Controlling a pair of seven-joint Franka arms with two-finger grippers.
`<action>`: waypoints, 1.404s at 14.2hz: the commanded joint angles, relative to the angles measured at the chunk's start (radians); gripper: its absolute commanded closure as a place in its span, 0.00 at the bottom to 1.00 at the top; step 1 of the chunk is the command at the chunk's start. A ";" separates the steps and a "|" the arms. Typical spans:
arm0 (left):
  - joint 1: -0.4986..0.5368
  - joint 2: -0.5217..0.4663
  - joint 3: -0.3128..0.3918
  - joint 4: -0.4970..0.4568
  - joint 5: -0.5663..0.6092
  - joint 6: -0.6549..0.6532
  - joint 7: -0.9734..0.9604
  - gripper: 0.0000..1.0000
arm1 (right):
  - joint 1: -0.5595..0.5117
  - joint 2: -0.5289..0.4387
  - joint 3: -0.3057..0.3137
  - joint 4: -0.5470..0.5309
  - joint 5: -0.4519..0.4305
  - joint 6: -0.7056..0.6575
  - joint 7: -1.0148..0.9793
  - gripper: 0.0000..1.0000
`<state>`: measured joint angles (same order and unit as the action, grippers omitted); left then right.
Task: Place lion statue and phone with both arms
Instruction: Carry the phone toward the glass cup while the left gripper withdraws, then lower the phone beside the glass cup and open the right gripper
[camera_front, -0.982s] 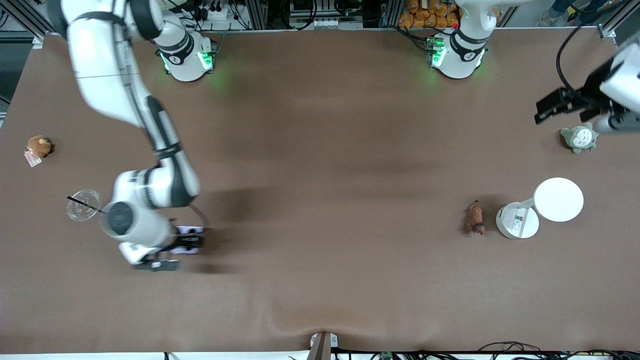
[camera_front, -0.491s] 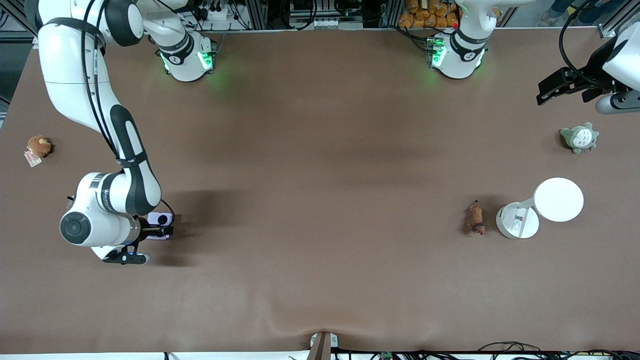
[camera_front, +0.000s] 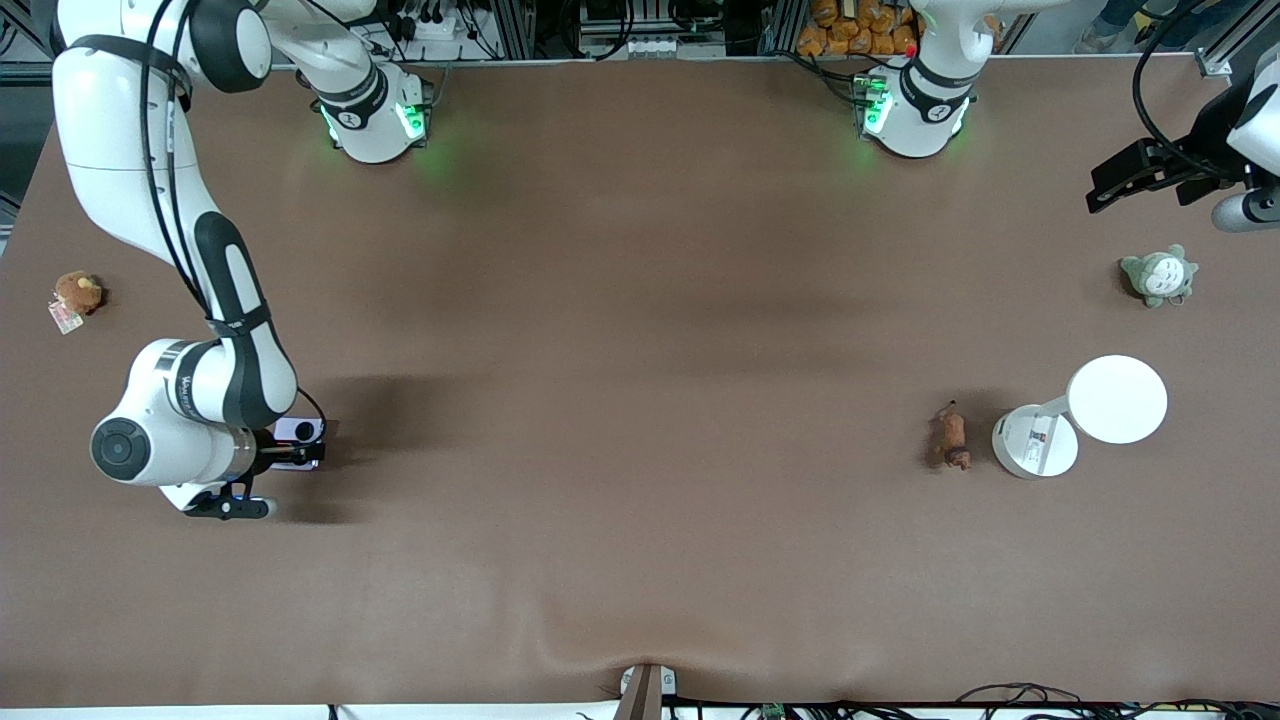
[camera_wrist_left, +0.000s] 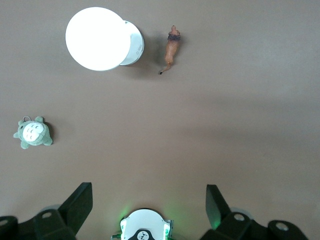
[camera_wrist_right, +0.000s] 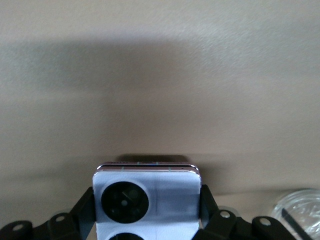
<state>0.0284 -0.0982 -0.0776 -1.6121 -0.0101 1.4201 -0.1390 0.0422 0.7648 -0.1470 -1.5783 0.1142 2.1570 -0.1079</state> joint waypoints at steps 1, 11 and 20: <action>0.007 0.003 -0.001 0.015 0.002 -0.003 0.010 0.00 | -0.027 -0.042 0.021 -0.052 0.001 0.029 -0.016 0.90; 0.037 -0.018 -0.001 0.017 -0.007 0.008 0.012 0.00 | -0.016 -0.088 0.021 -0.072 0.001 0.032 -0.012 0.00; 0.036 0.006 -0.002 0.017 -0.011 0.017 0.012 0.00 | -0.019 -0.545 0.017 -0.025 -0.013 -0.334 -0.003 0.00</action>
<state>0.0590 -0.0957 -0.0778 -1.5989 -0.0101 1.4325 -0.1376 0.0364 0.3336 -0.1414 -1.5631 0.1133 1.9055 -0.1091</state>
